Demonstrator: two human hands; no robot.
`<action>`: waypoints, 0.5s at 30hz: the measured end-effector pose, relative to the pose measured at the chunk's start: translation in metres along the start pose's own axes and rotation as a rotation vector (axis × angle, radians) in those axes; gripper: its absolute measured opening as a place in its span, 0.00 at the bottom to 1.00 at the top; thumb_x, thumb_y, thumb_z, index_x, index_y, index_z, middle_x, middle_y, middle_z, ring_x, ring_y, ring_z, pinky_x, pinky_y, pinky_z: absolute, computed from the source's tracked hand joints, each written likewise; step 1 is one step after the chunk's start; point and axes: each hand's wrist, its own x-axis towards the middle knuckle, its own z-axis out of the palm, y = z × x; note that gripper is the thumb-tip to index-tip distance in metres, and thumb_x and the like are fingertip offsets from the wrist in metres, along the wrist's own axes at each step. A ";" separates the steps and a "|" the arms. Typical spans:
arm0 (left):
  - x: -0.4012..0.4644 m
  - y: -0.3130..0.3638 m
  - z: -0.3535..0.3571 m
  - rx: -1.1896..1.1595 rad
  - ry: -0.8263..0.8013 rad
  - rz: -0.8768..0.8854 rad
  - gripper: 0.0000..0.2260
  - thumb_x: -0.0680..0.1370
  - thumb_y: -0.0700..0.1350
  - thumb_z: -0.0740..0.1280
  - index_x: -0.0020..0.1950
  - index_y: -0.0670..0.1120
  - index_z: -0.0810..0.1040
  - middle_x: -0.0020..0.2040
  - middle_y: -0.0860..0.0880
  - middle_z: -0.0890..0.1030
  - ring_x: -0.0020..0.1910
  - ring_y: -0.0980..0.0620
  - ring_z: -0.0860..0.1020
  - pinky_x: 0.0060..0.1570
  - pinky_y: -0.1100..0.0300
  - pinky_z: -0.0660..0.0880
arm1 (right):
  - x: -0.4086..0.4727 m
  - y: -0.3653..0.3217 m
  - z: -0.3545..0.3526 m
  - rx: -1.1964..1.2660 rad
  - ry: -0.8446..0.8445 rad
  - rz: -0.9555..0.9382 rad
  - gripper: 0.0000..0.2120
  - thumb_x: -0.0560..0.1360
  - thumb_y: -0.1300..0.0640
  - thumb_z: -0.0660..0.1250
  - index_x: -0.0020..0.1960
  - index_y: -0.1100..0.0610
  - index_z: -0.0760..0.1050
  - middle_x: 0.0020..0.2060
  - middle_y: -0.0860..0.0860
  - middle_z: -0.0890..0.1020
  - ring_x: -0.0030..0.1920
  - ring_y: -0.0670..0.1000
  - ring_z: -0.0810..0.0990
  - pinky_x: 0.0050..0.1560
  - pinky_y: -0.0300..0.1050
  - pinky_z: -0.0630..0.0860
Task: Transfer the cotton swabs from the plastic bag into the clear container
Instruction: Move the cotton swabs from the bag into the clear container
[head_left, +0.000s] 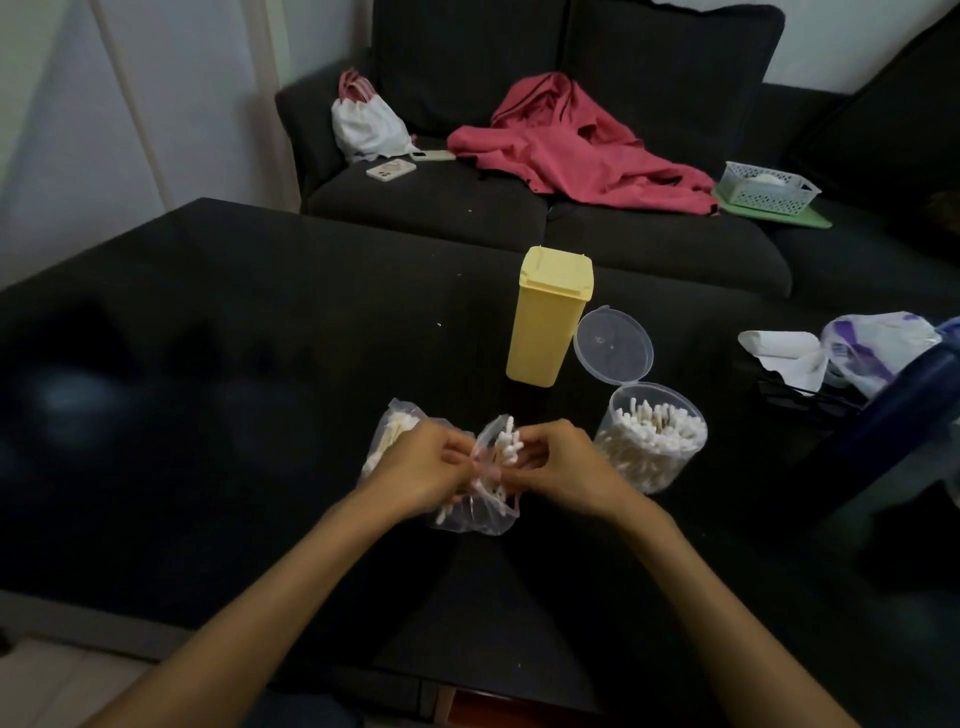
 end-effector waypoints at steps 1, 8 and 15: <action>0.000 0.000 0.000 0.002 -0.003 -0.004 0.07 0.76 0.38 0.67 0.43 0.50 0.79 0.46 0.44 0.83 0.48 0.48 0.82 0.49 0.52 0.79 | 0.000 0.000 0.000 -0.003 -0.003 0.002 0.06 0.69 0.53 0.73 0.46 0.48 0.80 0.42 0.51 0.85 0.43 0.44 0.84 0.48 0.42 0.81; 0.004 0.001 -0.001 -0.044 0.015 -0.051 0.06 0.75 0.37 0.67 0.45 0.48 0.81 0.47 0.43 0.84 0.48 0.49 0.83 0.46 0.57 0.80 | 0.000 0.001 -0.002 -0.140 0.106 -0.026 0.02 0.72 0.53 0.70 0.43 0.46 0.80 0.38 0.48 0.85 0.39 0.41 0.83 0.44 0.45 0.82; 0.006 0.007 0.004 -0.056 0.086 -0.035 0.07 0.78 0.40 0.65 0.54 0.47 0.79 0.43 0.48 0.82 0.44 0.53 0.82 0.42 0.60 0.81 | -0.005 -0.005 -0.012 0.104 0.226 0.077 0.04 0.73 0.58 0.69 0.47 0.56 0.81 0.40 0.52 0.85 0.39 0.46 0.84 0.41 0.36 0.80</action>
